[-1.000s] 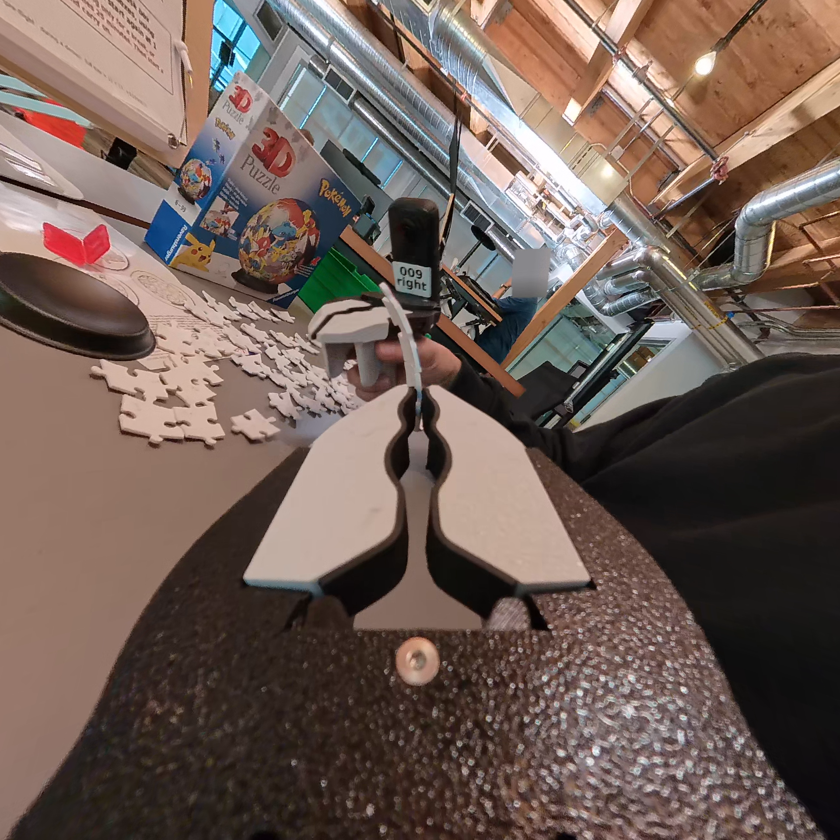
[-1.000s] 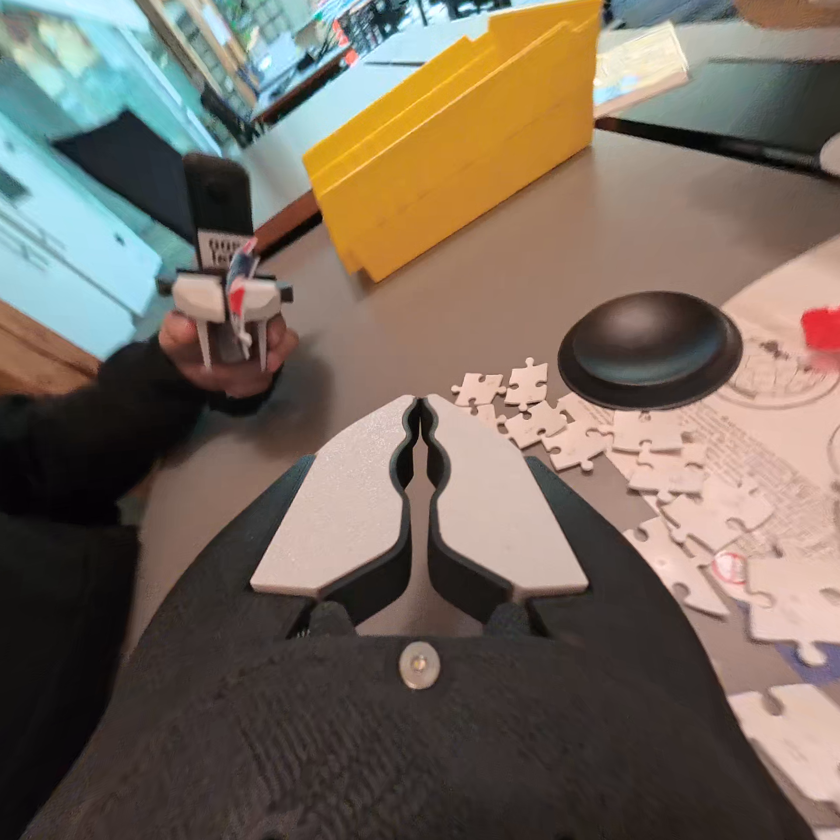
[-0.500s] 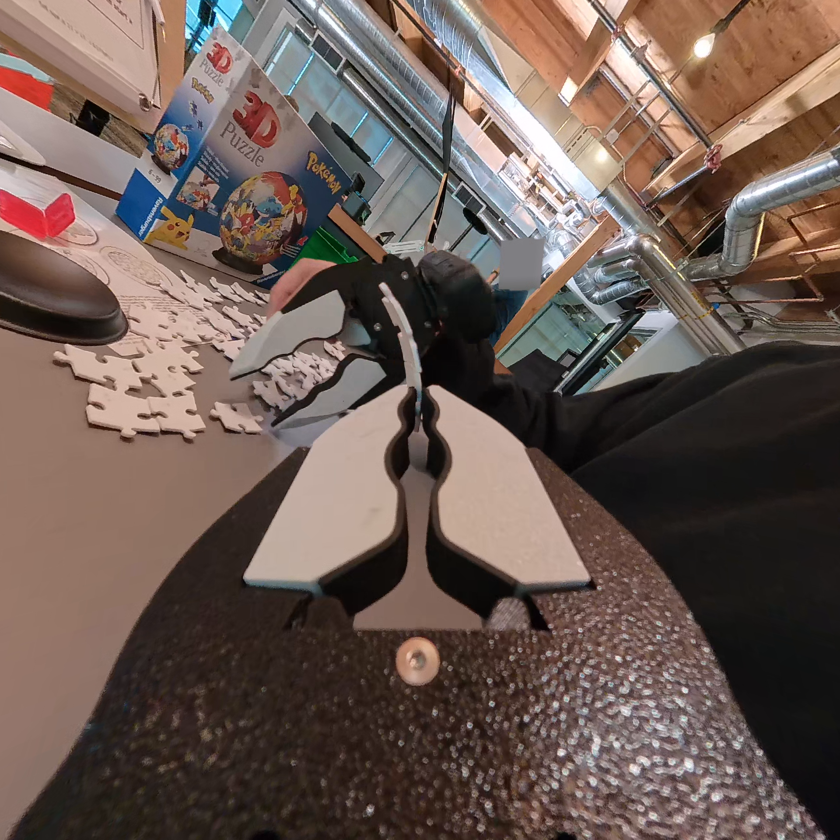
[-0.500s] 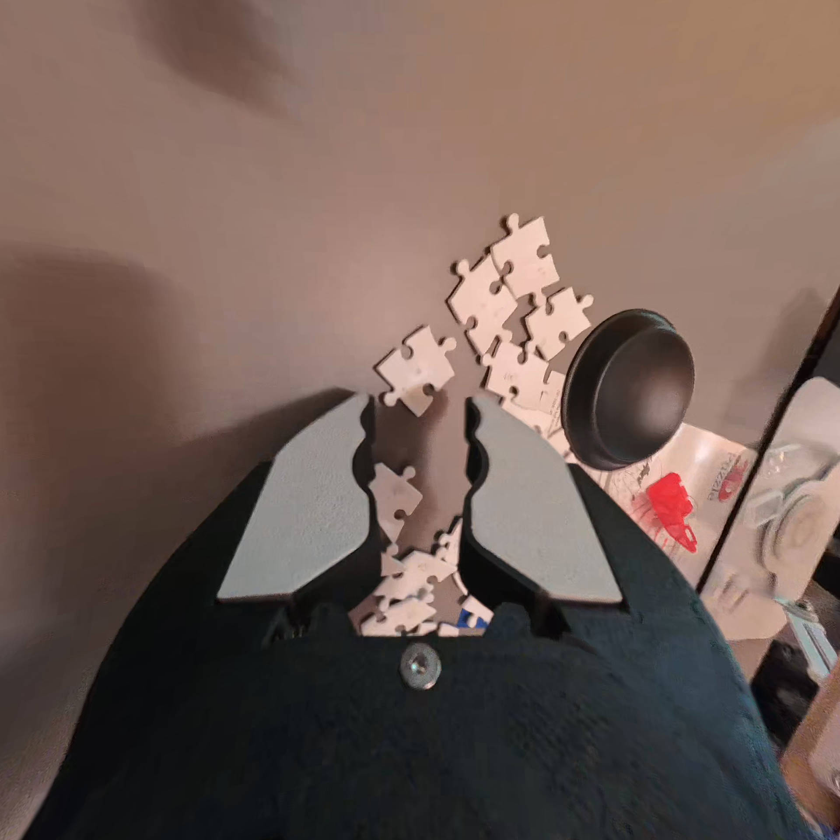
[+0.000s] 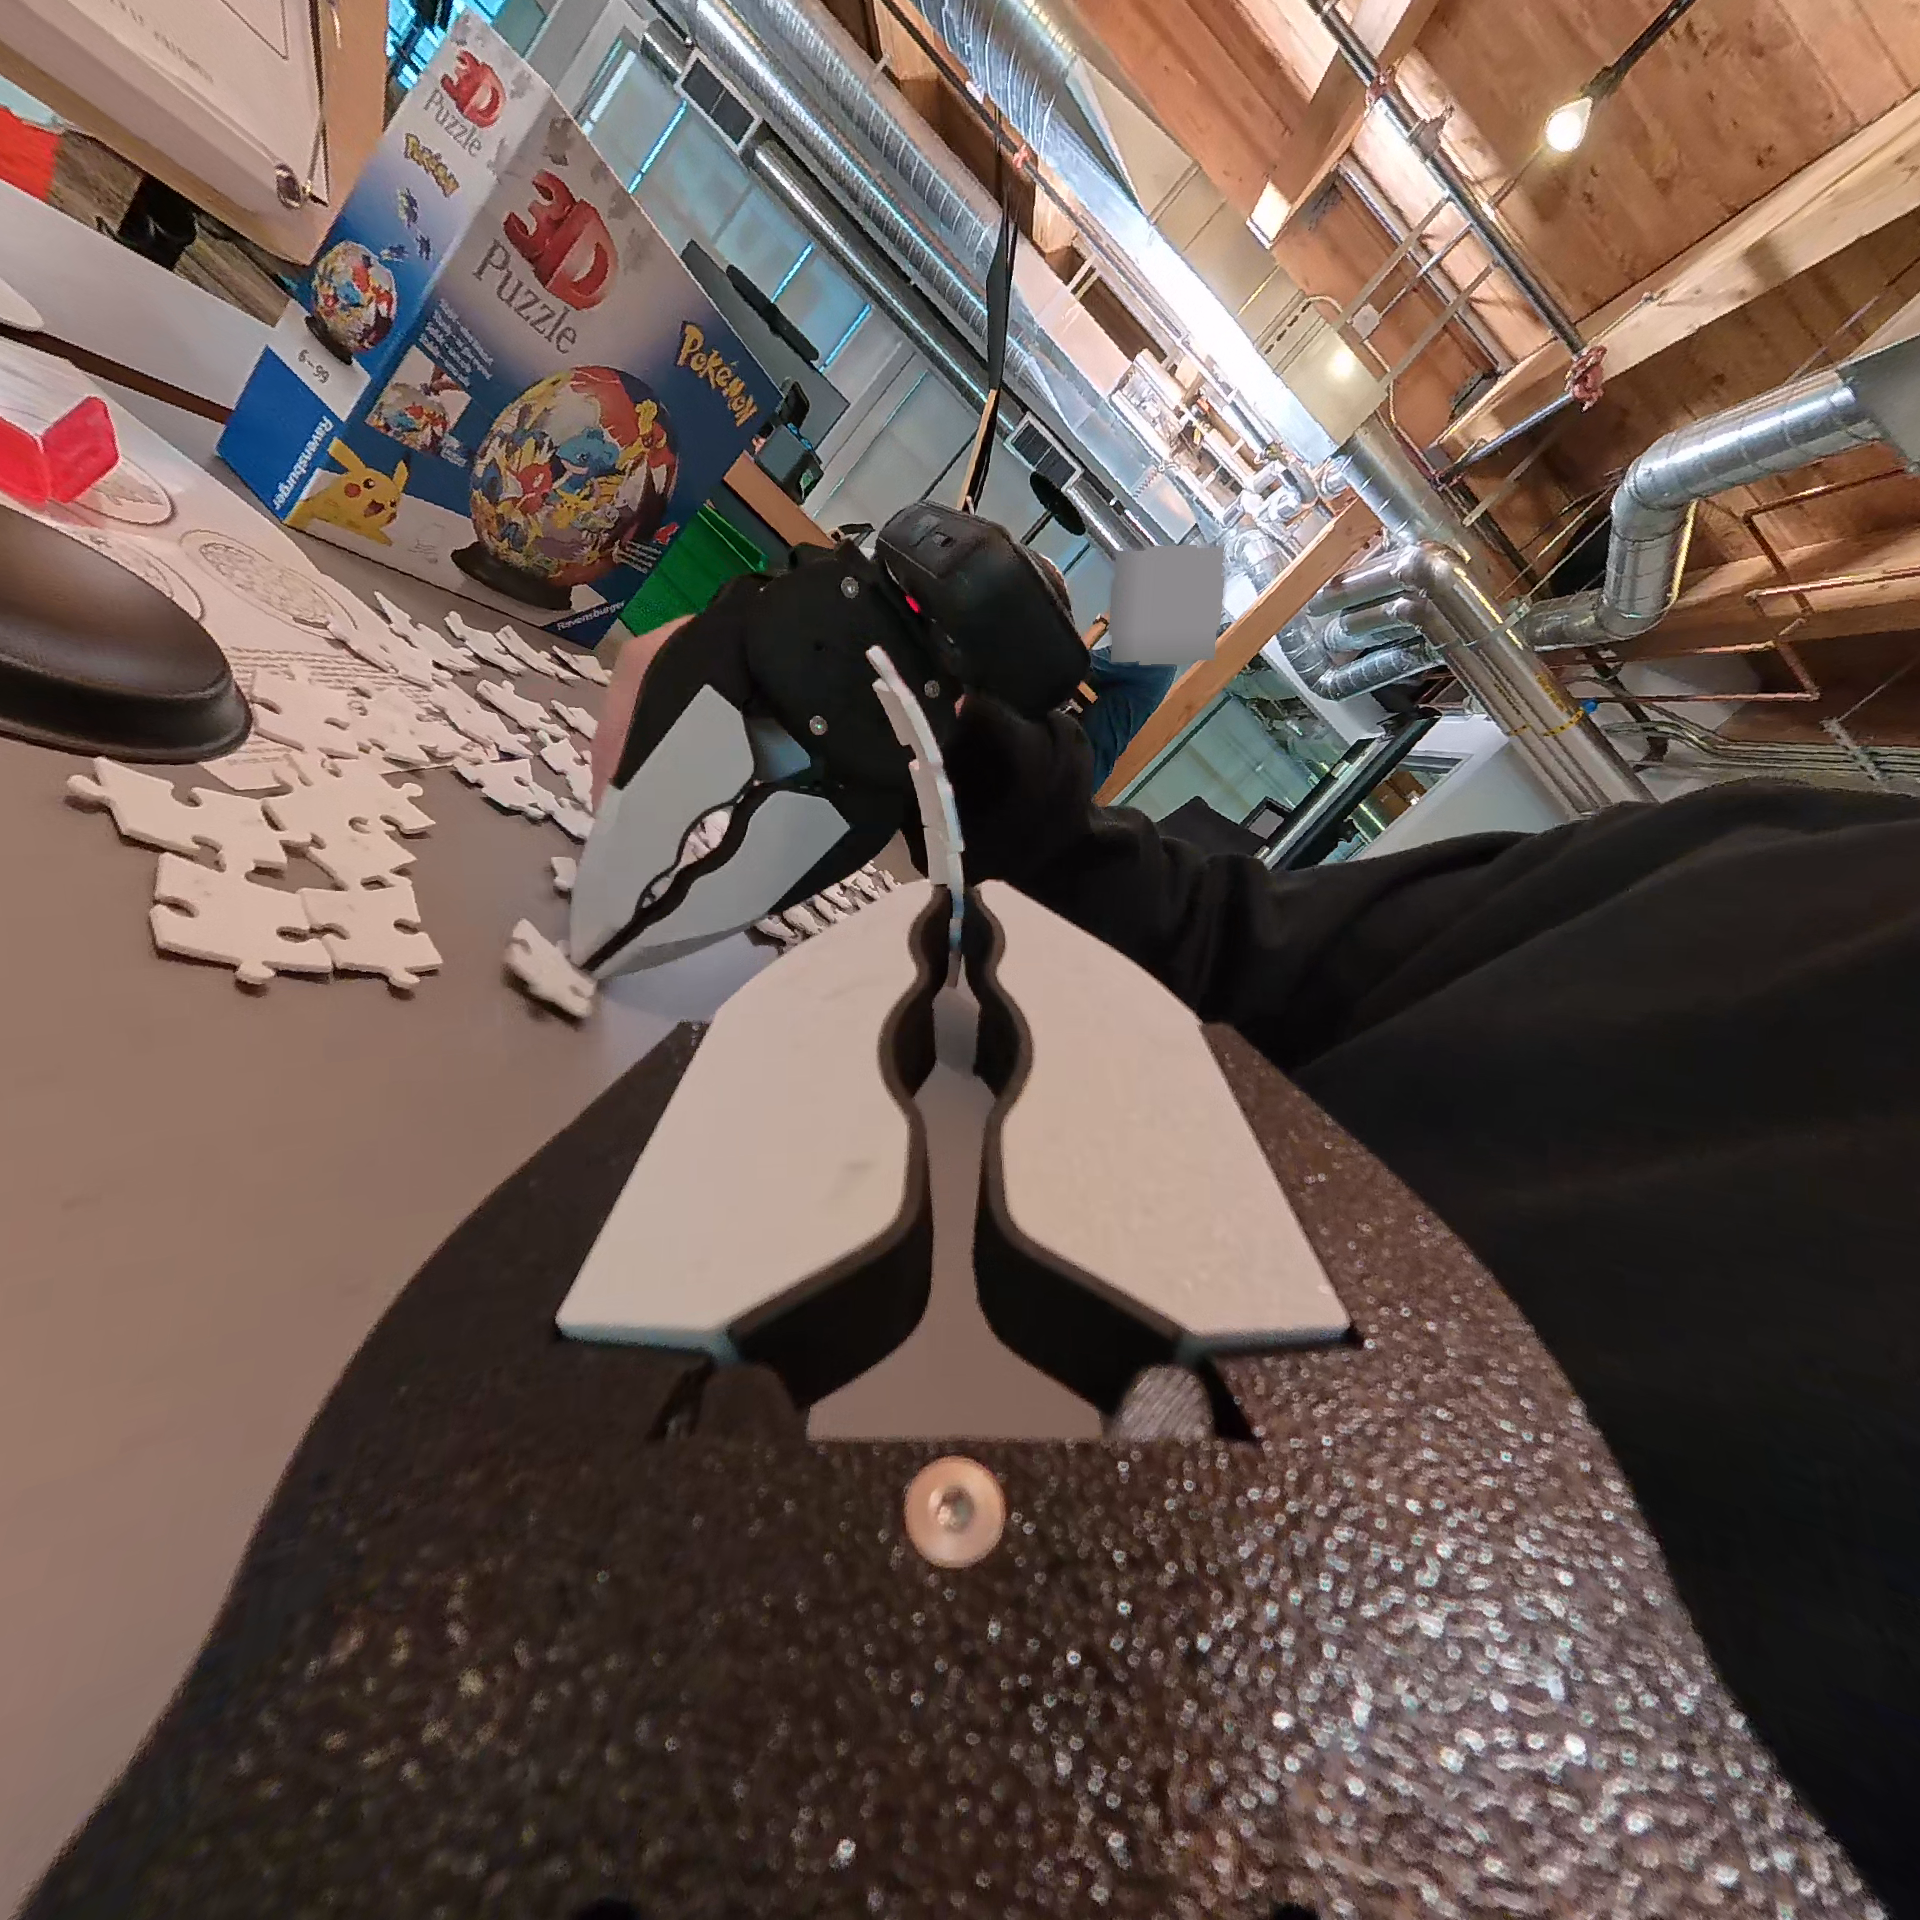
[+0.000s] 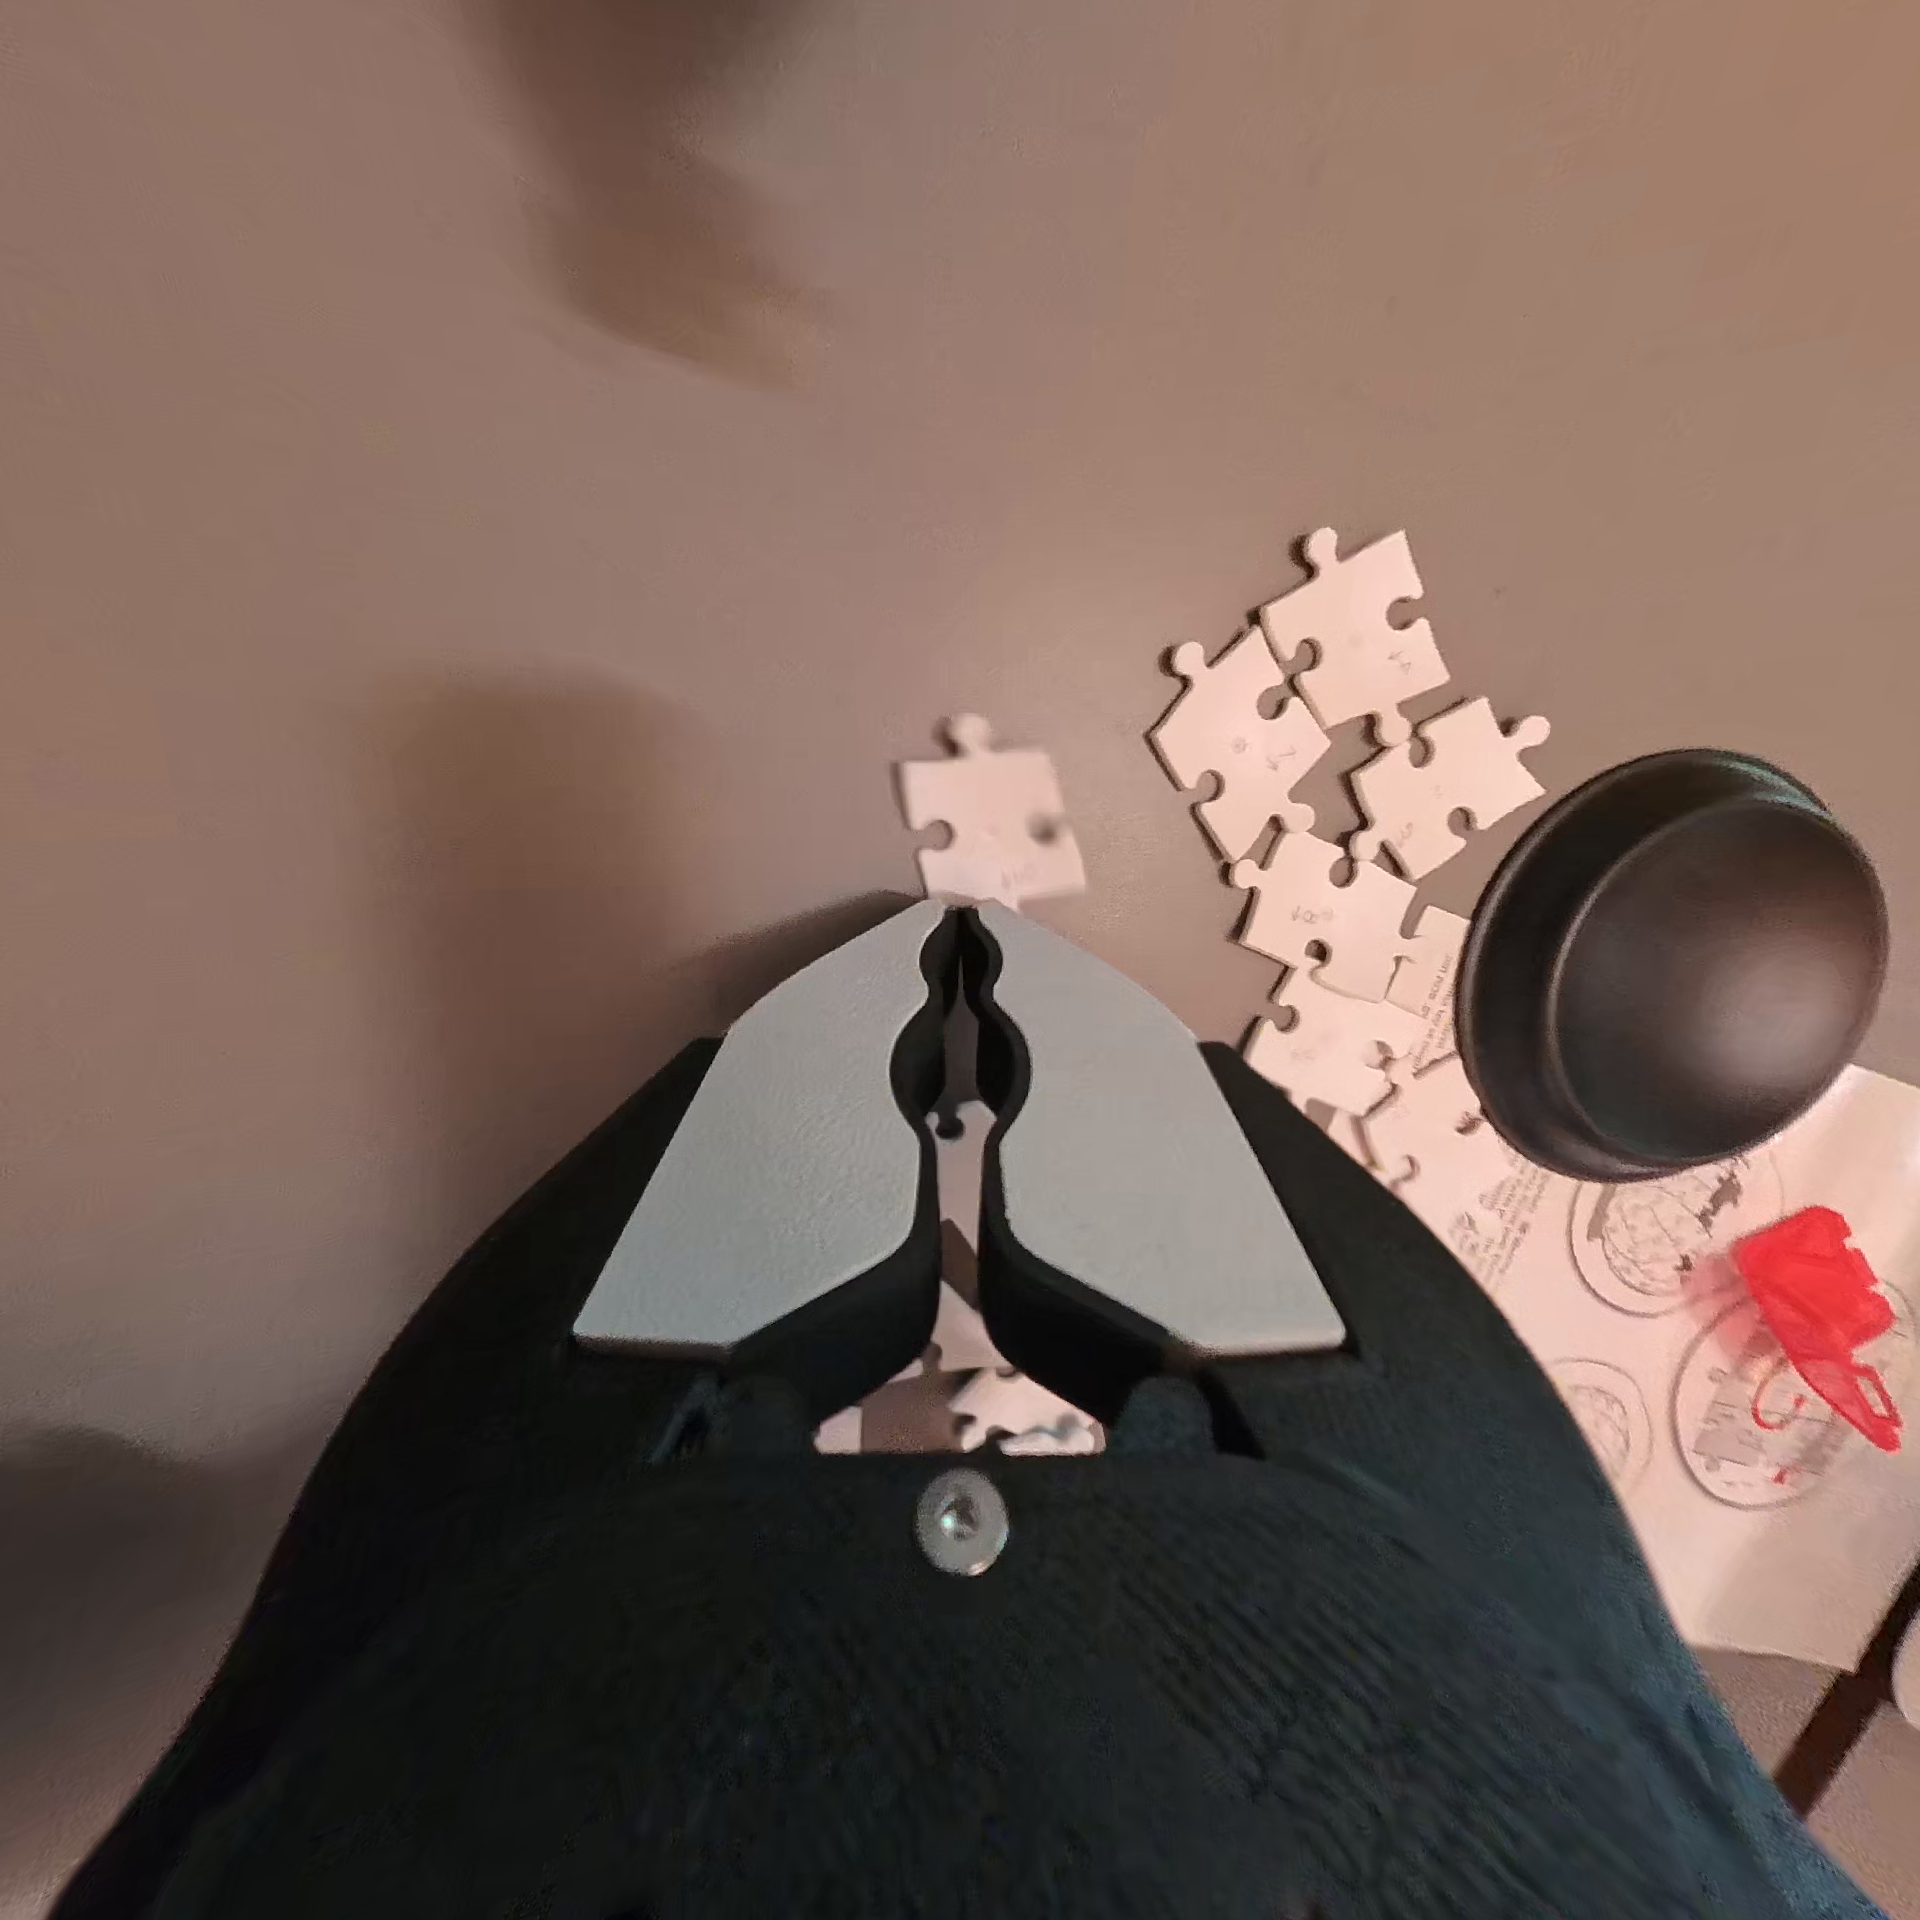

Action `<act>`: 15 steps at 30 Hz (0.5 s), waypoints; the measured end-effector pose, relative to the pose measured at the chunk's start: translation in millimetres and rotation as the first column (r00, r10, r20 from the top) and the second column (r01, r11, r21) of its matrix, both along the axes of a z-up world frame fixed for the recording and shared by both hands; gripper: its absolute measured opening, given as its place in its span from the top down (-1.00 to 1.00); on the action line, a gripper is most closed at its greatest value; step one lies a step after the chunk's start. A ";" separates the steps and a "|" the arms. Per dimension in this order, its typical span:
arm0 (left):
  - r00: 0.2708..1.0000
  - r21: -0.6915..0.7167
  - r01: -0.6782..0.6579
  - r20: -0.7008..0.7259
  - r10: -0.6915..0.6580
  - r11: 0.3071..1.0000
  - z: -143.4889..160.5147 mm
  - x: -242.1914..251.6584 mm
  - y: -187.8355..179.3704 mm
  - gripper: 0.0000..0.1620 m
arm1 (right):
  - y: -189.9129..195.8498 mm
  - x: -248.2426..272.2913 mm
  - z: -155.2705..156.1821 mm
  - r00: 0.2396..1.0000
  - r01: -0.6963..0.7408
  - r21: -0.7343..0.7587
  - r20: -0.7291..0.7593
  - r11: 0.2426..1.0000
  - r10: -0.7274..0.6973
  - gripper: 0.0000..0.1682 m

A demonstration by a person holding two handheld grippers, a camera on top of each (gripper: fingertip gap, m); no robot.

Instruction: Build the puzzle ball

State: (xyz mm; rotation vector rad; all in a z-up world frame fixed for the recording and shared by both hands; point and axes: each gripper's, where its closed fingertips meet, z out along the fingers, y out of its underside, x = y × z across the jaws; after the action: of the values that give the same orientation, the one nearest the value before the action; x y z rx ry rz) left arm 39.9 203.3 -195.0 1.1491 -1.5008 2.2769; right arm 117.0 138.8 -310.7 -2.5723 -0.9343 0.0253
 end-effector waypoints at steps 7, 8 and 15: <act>1.000 0.002 0.005 0.007 -0.005 1.000 2.1 -2.8 0.0 0.99 | 2.6 3.5 18.3 0.996 -0.023 0.099 0.088 0.995 0.014 0.69; 1.000 0.001 0.003 0.008 -0.003 1.000 2.3 -2.8 0.5 0.99 | 3.3 1.7 16.5 0.996 -0.025 0.091 0.087 0.996 0.017 0.64; 1.000 0.000 -0.008 0.005 0.008 1.000 2.0 -3.2 3.0 0.99 | 17.0 -19.3 12.0 0.998 0.012 0.113 -0.056 0.994 -0.005 0.52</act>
State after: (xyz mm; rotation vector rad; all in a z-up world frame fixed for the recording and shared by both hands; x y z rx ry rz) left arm 36.8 206.3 -193.0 1.1522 -1.5003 2.2863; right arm 97.8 155.8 -298.8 -2.4586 -0.8787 0.0395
